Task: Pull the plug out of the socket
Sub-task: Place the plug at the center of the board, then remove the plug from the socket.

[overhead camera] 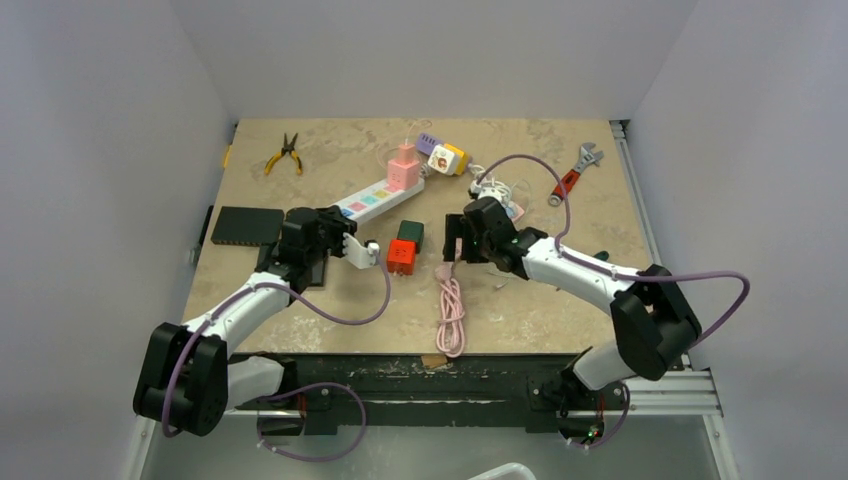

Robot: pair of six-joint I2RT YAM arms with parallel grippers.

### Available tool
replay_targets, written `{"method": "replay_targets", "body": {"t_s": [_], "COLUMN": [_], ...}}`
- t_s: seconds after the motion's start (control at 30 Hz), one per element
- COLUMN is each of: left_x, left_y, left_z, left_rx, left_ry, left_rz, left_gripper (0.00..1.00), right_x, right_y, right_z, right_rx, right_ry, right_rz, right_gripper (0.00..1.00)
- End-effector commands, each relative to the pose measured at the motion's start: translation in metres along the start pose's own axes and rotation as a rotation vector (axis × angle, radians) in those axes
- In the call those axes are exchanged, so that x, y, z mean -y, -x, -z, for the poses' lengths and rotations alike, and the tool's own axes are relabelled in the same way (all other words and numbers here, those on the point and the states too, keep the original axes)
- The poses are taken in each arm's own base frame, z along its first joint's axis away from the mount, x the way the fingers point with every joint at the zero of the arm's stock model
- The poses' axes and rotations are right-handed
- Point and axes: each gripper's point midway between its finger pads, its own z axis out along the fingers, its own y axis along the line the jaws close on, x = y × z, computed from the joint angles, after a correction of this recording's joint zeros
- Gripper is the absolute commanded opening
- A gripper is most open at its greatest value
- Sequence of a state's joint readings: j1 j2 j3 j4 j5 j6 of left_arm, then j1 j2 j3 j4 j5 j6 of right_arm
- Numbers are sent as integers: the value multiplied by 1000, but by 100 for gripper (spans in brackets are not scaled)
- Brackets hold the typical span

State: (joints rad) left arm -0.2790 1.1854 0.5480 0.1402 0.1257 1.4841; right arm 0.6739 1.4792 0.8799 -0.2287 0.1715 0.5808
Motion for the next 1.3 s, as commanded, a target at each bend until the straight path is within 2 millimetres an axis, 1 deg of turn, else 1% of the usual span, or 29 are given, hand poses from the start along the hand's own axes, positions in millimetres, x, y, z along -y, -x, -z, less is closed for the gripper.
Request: {"method": "replay_targets", "body": {"t_s": [0.0,0.07,0.13,0.2,0.27,0.3,0.33,0.37,0.43,0.5,0.63,0.7,0.77,0.9,0.93,1.1,1.27], "left_x": [3,4,6,9,13,15,16,16,17,18,18,18,17,17,17,18,20], "left_y": [-12,-11,-11,-10,-10,-10,-11,-11,-10,-10,-9,-9,-9,-7,-6,-4,2], "left_z": [7,8,8,8,8,8,8,8,9,9,8,8,8,9,10,13,15], "left_rx": [-51,-48,-46,-42,-43,-42,-44,-44,-40,-39,-35,-35,-33,-24,-19,-11,19], "left_ry": [-24,-25,-26,-33,-40,-42,-45,-45,-45,-49,-52,-52,-54,-56,-56,-64,-72], "left_rz": [2,0,0,0,-2,-2,-1,2,4,7,8,9,13,23,24,26,34], "left_gripper": [0,0,0,0,0,0,0,0,0,0,0,0,0,0,0,0,0], "right_x": [-46,-65,-91,-109,-122,-124,-131,-130,-123,-119,-117,-112,-113,-117,-119,-125,-133], "right_y": [65,87,111,137,150,158,172,177,185,190,201,202,200,206,204,205,200], "right_z": [21,20,21,13,-14,-28,-37,-50,-74,-89,-103,-113,-122,-128,-130,-143,-147], "right_rx": [152,214,275,349,355,342,337,319,291,285,303,298,289,311,302,291,259], "right_ry": [93,154,247,289,307,306,316,312,286,281,272,246,249,262,276,299,345], "right_rz": [15,11,22,69,120,132,137,138,129,121,114,111,112,112,116,118,124], "right_gripper": [84,86,92,97,99,99,99,99,99,99,99,99,99,99,99,99,96]}}
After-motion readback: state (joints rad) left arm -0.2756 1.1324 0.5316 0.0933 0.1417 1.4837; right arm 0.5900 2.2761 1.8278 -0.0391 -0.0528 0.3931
